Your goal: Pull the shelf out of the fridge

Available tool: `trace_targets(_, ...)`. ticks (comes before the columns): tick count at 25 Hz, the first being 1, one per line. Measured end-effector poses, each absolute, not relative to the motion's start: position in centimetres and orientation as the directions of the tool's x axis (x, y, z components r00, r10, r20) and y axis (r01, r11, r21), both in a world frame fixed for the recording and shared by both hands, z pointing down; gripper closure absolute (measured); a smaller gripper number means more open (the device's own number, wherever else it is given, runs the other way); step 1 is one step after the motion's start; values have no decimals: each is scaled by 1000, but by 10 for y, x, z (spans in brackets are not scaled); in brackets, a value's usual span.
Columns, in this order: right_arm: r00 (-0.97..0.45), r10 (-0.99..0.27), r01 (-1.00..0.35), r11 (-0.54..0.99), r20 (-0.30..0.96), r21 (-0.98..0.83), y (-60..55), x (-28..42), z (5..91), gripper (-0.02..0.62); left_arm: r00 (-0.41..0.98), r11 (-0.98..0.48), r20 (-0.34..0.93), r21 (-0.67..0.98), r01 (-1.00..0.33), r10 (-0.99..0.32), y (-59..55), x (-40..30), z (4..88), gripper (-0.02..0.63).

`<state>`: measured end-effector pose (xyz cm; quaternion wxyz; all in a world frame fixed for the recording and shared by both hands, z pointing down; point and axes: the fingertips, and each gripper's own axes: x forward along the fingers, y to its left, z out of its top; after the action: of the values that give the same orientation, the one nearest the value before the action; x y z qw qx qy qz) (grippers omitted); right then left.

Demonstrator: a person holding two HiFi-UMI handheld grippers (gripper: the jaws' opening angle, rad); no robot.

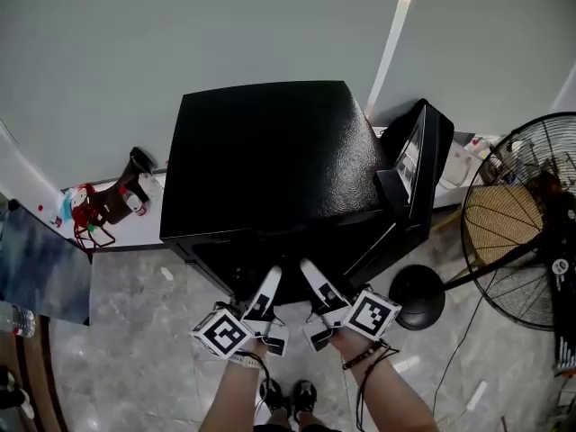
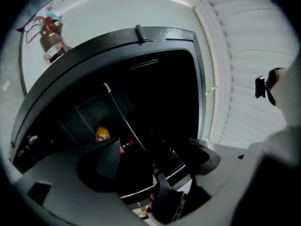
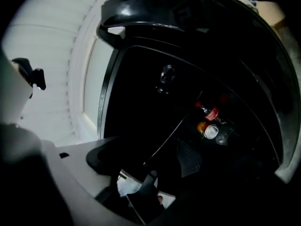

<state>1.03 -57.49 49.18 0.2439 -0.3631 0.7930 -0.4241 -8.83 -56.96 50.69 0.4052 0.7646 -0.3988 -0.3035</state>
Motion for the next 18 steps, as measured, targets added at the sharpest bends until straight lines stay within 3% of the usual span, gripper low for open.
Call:
trace_targets(9,-534,-833,-201,289,-143,-936,-596,13,524,265,381,-247,-174,957,-152,-908,-588,-100,534,199)
trace_targets(18,-471,-873,-185,233,-122,-955,-635,18,540,265,268,-219,-193,973,-70,-944,-620,-118,541,199)
